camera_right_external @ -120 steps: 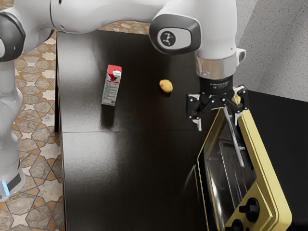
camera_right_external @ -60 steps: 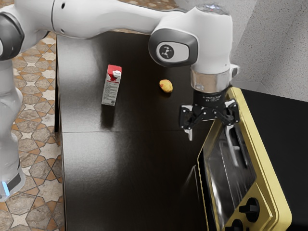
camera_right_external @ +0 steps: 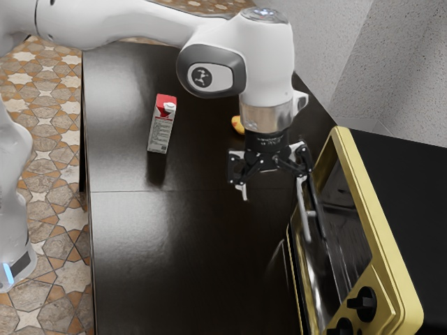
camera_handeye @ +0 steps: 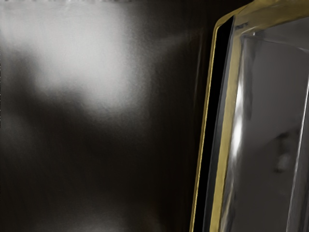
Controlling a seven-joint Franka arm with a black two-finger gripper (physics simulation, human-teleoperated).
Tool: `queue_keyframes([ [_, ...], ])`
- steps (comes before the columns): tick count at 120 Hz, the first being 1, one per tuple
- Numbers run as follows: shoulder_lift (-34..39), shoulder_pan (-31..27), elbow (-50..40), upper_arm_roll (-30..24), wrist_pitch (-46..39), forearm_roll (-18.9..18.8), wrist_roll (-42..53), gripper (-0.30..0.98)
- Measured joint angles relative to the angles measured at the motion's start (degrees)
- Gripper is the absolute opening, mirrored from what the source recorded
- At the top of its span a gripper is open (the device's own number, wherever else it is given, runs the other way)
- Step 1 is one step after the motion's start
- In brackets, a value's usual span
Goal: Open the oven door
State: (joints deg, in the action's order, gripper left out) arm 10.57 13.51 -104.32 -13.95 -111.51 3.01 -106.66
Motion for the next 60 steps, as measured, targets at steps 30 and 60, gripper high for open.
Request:
queue_keyframes([
  [30,2.21,-1.84,-2.83,-0.68,-1.93,1.13,0.25,0.68],
  [60,6.51,-2.53,-7.78,-0.73,-4.15,1.32,0.0,0.66],
])
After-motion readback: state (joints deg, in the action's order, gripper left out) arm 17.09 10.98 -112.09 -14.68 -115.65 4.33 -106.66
